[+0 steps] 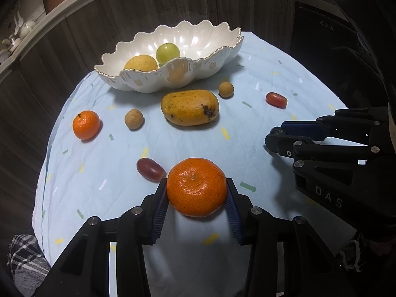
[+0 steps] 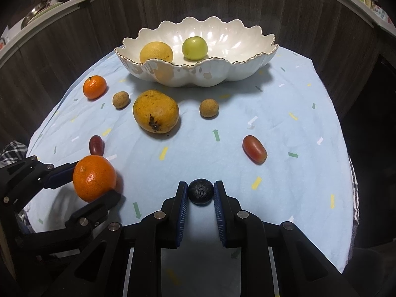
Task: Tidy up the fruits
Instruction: 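Carry the mandarin and blueberry over the white bowl with both tools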
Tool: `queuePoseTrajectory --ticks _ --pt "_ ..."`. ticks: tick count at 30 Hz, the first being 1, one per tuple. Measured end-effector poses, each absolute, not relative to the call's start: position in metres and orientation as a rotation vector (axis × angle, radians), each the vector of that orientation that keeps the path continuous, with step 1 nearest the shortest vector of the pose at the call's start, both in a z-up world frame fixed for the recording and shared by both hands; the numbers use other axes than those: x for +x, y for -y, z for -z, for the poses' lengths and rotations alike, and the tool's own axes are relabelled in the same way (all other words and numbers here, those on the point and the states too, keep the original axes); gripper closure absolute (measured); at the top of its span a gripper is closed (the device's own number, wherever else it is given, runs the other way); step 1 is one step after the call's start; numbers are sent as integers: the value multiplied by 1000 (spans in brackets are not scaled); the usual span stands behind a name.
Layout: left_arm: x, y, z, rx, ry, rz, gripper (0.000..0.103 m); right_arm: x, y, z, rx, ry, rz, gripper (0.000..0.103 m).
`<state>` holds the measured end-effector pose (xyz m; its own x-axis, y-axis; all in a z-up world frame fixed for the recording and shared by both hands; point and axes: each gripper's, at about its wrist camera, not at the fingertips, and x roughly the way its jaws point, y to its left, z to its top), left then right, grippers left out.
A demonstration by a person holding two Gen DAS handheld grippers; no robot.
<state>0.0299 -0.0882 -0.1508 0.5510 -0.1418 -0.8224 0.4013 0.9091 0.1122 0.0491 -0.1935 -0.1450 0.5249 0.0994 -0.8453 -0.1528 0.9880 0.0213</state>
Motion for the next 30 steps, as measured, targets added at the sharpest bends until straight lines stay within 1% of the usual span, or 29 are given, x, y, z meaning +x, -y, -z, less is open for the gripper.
queuePoseTrajectory --ticks 10,30 --pt "31 85 139 303 -905 308 61 47 193 134 -63 -970 -156 81" --pt "59 69 96 241 -834 238 61 61 197 84 -38 -871 -127 80"
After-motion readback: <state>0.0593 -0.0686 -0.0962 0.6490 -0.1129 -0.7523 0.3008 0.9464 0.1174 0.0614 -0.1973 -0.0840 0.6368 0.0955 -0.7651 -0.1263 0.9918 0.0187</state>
